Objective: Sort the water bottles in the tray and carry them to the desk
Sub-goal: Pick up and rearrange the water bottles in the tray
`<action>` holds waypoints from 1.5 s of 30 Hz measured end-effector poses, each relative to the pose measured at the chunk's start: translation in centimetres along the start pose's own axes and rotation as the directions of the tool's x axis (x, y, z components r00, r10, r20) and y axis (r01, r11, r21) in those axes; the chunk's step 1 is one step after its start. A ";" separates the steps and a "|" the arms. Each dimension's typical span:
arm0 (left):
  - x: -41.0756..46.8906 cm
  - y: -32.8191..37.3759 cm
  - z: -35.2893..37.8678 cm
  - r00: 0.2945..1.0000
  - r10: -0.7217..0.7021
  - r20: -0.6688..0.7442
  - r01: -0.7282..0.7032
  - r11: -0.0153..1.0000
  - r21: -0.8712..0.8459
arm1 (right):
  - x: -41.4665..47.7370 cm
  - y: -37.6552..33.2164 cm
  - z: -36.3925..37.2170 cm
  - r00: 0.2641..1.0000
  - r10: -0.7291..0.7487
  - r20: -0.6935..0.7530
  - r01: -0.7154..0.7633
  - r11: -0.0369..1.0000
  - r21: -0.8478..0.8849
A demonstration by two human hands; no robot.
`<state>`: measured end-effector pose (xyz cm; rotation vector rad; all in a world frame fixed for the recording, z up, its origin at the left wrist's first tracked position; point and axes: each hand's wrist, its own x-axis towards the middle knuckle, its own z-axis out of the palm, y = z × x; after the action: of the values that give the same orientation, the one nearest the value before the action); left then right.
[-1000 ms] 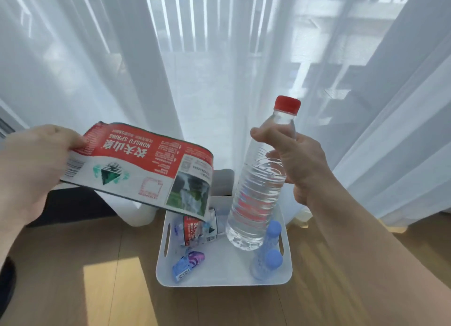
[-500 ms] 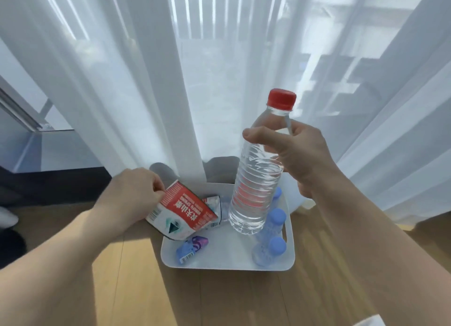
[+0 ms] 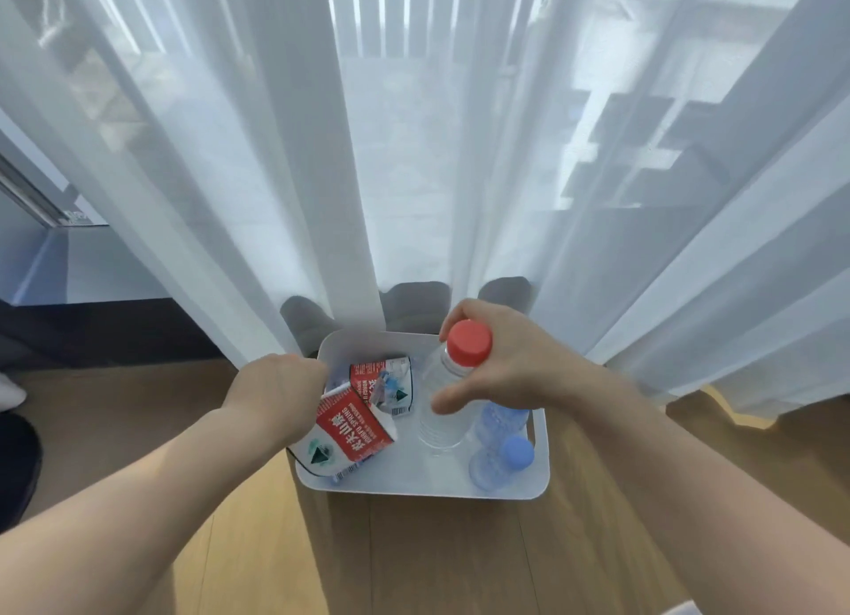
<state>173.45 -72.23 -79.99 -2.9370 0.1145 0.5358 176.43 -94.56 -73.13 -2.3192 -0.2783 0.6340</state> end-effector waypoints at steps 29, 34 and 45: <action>0.6 0.5 -2.1 0.978 0.025 0.209 0.002 0.992 -0.130 | 1.6 -1.0 2.3 0.997 0.079 0.018 -0.063 0.894 -0.444; 0.1 -1.1 -3.7 0.989 -0.012 0.145 0.048 0.967 -0.250 | 3.9 -1.2 0.9 0.982 0.020 -0.189 -0.063 0.973 -0.224; -1.9 -5.0 -5.9 1.000 -0.019 -0.013 0.013 0.938 -0.345 | 15.5 2.6 4.4 0.787 0.434 0.439 -0.082 0.779 -0.622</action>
<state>174.23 -68.16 -73.13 -3.2805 -0.0037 0.5831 187.44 -88.25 -83.34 -2.7137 -0.4590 1.5931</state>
